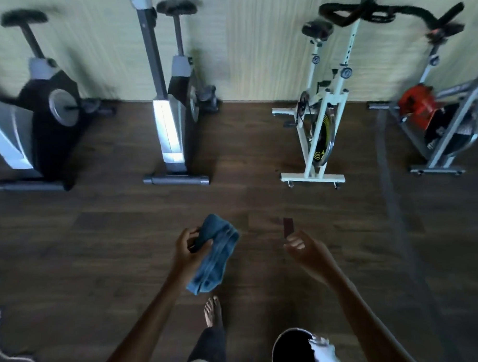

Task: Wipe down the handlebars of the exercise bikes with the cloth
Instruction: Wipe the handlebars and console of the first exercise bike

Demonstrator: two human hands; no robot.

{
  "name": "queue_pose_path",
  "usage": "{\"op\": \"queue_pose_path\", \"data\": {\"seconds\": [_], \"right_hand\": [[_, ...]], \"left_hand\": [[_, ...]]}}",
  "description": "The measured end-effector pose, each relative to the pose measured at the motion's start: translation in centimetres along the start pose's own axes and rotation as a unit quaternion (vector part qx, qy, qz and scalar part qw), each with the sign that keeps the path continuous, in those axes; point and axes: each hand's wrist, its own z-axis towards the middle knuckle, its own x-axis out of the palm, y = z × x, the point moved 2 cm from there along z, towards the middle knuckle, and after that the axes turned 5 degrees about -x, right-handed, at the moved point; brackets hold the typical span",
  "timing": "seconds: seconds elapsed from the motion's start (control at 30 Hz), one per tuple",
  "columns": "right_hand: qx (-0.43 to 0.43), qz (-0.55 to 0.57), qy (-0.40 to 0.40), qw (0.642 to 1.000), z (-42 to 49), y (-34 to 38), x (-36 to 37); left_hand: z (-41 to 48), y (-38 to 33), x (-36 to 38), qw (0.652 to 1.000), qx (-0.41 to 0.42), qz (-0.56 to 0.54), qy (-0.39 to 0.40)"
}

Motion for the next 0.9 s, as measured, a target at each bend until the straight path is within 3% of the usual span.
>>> {"op": "queue_pose_path", "data": {"seconds": [0.13,0.3,0.77,0.9], "right_hand": [[-0.012,-0.132,0.028,0.991,6.8,3.4,1.5],[-0.023,-0.219,0.056,0.974,16.1,7.4,2.3],[-0.040,-0.297,0.005,0.954,36.0,12.0,-3.9],[-0.051,-0.281,0.007,0.958,44.6,12.5,-8.3]], "left_hand": [[6.1,0.8,-3.3,0.998,-0.012,0.003,-0.055],[14.2,-1.6,-5.4,0.999,-0.007,0.009,-0.051],[36.3,-11.3,0.8,1.000,0.007,0.021,0.008],[44.2,-16.0,4.4,0.999,0.040,0.026,-0.016]]}}
